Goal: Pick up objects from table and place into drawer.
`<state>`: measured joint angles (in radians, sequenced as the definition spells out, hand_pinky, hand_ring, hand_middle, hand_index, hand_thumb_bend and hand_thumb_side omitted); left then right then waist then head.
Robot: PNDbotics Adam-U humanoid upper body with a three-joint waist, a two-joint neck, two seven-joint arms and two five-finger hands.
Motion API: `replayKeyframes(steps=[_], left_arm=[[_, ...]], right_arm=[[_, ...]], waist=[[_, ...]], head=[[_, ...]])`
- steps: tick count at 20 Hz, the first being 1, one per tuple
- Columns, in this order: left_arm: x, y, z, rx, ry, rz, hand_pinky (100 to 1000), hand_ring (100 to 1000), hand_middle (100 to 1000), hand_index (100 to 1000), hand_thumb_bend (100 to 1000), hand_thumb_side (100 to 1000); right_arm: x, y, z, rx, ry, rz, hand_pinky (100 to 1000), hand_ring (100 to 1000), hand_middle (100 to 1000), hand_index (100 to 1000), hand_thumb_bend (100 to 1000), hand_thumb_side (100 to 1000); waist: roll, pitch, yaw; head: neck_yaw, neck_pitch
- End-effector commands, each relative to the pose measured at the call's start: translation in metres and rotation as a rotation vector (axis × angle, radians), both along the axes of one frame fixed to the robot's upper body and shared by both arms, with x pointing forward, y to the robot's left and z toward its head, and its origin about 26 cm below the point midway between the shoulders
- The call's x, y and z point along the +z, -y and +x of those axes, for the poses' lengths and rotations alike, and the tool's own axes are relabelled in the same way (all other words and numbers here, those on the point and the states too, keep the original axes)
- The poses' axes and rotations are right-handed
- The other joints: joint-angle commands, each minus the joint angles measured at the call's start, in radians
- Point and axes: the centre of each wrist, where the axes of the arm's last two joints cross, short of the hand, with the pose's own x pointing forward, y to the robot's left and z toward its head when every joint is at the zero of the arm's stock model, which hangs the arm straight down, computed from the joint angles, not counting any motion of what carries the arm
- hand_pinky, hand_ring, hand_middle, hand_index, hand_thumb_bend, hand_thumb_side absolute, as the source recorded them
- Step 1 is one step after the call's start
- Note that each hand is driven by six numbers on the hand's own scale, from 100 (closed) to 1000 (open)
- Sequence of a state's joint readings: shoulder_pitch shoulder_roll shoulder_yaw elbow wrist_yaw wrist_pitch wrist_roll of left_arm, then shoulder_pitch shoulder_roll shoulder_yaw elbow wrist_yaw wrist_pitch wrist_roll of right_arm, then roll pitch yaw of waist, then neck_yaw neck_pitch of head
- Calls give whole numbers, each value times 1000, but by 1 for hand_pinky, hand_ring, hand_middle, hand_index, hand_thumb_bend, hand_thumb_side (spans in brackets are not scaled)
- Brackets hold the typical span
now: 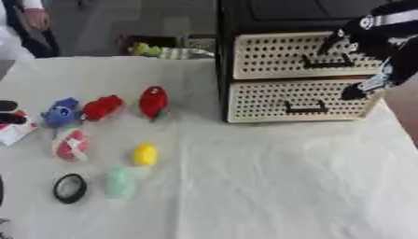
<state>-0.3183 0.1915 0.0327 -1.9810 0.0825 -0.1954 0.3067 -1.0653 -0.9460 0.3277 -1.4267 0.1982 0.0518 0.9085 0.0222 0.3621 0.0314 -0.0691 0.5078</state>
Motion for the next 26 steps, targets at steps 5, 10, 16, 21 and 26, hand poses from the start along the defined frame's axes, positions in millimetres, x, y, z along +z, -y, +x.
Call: replayKeyframes(steps=[5, 10, 16, 21, 26], left_arm=[[7, 2, -2, -10, 27, 4, 484, 561, 646, 778, 100, 960], [7, 2, -2, -14, 27, 5, 485, 562, 647, 779, 100, 960], [7, 3, -2, -17, 25, 4, 485, 563, 647, 779, 100, 962], [7, 4, -2, -20, 25, 3, 485, 563, 648, 779, 100, 962], [7, 4, -2, -23, 22, 3, 486, 564, 648, 780, 100, 963]], right_arm=[[7, 4, -2, -40, 25, -28, 100, 100, 100, 882, 509, 314], [2, 0, -5, -50, 18, -56, 100, 100, 100, 879, 494, 321], [-1, 1, -5, -73, 13, -66, 100, 100, 100, 875, 492, 318], [-1, 0, -8, -67, 13, -71, 100, 100, 100, 872, 492, 319], [0, -1, -9, -73, 18, -73, 100, 100, 100, 863, 487, 323]], waist=[[-1, -16, 0], [-1, -17, 0], [0, -16, -1], [0, -15, -1], [-1, -16, -2]], head=[[-6, -6], [-8, -7], [-10, -7], [-12, -6], [-13, -8]])
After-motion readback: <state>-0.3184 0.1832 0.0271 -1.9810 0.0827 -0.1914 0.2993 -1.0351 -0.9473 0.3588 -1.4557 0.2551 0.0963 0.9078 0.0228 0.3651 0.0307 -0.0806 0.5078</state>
